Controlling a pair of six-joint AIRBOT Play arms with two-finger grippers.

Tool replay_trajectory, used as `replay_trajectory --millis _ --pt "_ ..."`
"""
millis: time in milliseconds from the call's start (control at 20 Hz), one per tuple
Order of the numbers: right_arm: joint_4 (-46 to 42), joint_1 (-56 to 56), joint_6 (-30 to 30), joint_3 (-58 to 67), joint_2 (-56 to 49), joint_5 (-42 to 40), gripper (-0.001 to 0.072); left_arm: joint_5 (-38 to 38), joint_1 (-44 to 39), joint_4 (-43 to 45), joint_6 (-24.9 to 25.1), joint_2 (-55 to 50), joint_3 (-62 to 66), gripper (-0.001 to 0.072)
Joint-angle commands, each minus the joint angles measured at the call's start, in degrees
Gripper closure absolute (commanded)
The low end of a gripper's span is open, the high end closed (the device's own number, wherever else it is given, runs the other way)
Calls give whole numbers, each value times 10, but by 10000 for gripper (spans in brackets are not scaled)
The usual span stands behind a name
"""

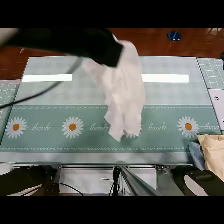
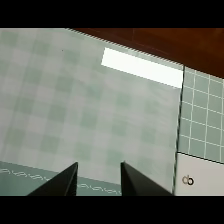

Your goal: Fold the shirts.

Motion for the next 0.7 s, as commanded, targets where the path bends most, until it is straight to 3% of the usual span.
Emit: replay_trajectory --millis 0,150,300,400,650 --pt "0 0 1 0 17 16 374 8 -45 3 19 -77 -22 684" --pt "3 0 2 0 15 29 374 -20 -30 3 30 -126 -22 684" --pt "24 0 1 0 2 47 365 -105 2 26 64 -151 -24 684" --pt "60 0 1 -1 -22 64 281 -119 35 48 65 -148 -28 684" --pt "116 0 -3 0 -125 71 275 -177 116 43 81 -146 -87 684"
